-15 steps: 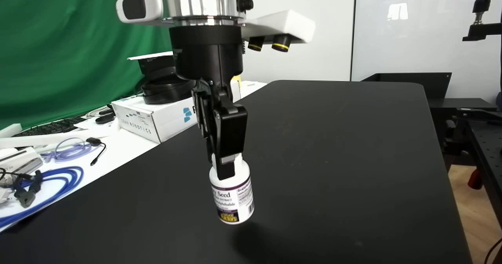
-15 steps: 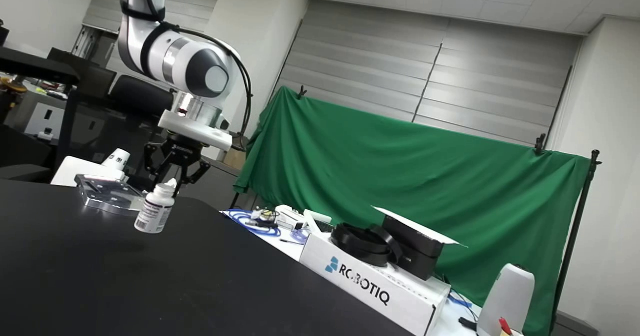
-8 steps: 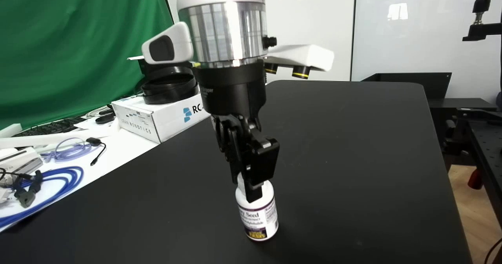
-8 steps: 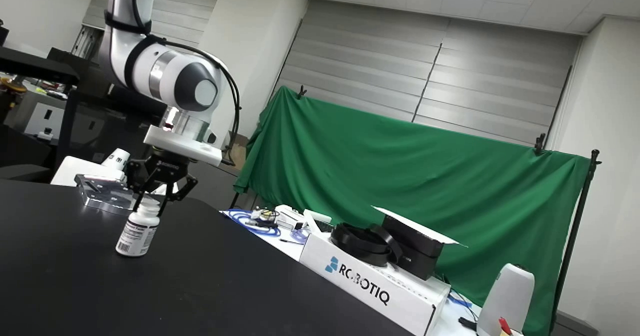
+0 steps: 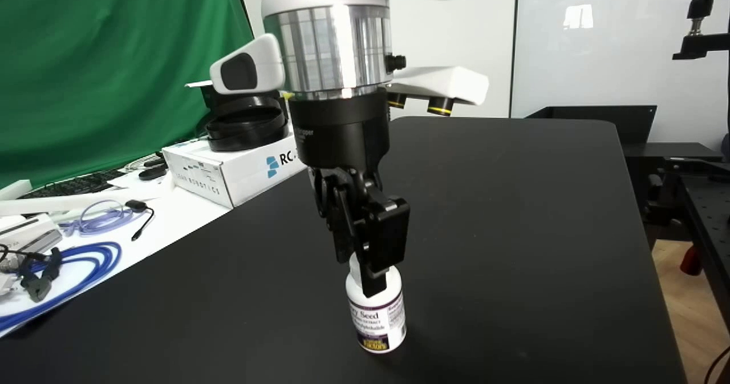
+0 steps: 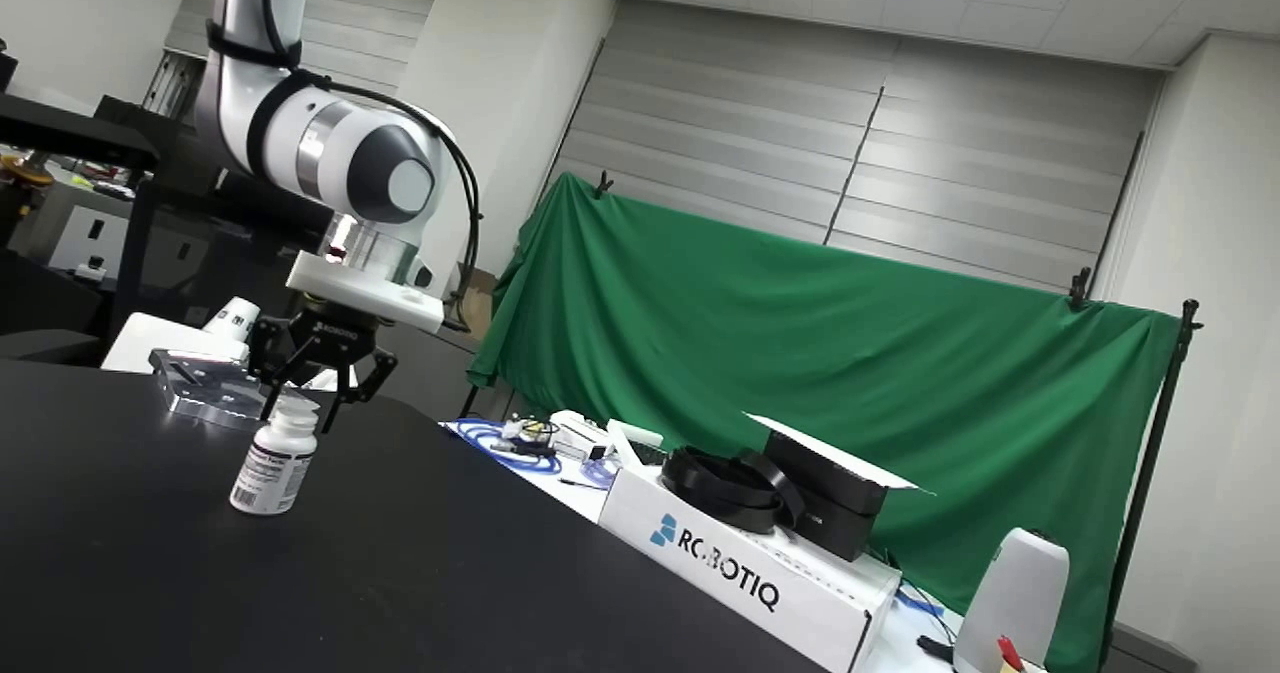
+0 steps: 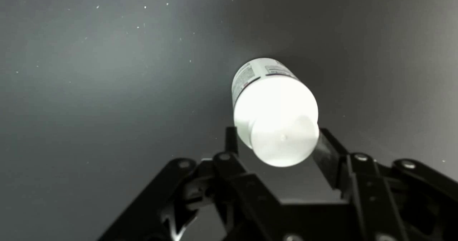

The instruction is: Move the white bottle forward then move it to the left side of the table

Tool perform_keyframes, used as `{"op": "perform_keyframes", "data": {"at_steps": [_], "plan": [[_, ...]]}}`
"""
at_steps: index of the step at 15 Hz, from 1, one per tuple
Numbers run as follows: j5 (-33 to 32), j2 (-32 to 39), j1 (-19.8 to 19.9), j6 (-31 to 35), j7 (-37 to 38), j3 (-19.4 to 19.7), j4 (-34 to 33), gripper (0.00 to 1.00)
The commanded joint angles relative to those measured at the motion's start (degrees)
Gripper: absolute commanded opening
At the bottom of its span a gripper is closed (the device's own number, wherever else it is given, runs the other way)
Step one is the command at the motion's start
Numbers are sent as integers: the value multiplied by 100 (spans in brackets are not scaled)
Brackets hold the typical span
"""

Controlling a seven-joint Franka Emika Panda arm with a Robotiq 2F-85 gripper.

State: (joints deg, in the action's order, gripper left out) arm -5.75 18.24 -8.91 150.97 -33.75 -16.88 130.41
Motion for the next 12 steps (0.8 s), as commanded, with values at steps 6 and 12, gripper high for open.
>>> {"op": "perform_keyframes", "data": {"at_steps": [6, 12], "plan": [[294, -953, 72, -611, 49, -2, -97, 100], [267, -1122, -41, -821, 10, 112, -152, 99]]}}
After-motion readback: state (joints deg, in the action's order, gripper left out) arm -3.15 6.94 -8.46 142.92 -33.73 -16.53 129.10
